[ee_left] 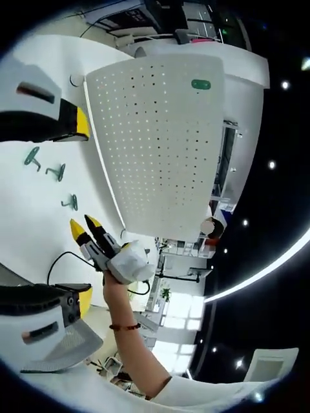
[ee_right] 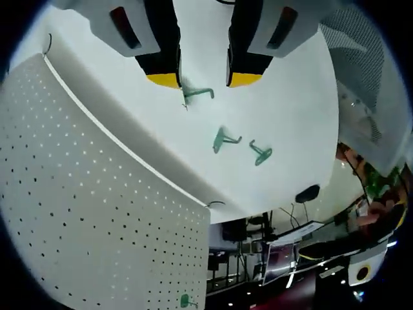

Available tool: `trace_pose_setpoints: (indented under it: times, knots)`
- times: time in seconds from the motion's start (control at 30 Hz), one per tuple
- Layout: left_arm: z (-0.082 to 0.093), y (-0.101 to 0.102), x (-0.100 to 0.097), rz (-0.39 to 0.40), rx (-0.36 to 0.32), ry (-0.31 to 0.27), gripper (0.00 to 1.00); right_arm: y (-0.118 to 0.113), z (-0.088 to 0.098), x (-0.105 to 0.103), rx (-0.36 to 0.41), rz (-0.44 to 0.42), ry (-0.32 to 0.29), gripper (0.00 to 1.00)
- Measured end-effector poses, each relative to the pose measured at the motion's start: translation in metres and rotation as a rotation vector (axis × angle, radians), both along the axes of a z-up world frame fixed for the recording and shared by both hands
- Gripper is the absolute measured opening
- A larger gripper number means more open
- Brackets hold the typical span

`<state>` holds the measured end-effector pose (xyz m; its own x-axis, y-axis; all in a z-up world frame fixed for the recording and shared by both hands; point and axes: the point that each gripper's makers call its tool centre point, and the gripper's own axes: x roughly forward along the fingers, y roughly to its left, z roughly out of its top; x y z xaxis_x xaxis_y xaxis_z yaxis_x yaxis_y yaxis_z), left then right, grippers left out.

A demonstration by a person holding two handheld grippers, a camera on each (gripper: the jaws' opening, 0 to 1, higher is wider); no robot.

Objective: Insert the hook assembly into the mounting plate slot until the hook locks in place.

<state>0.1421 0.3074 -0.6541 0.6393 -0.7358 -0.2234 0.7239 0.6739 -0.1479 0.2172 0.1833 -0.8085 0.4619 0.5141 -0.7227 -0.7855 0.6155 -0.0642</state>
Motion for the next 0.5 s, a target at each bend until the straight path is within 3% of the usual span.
trace_pose_setpoints:
  times: [0.5]
  knots:
    - [-0.006, 0.008, 0.005, 0.023, 0.010, 0.010, 0.91, -0.005, -0.030, 0.022, -0.088, 0.021, 0.056, 0.21]
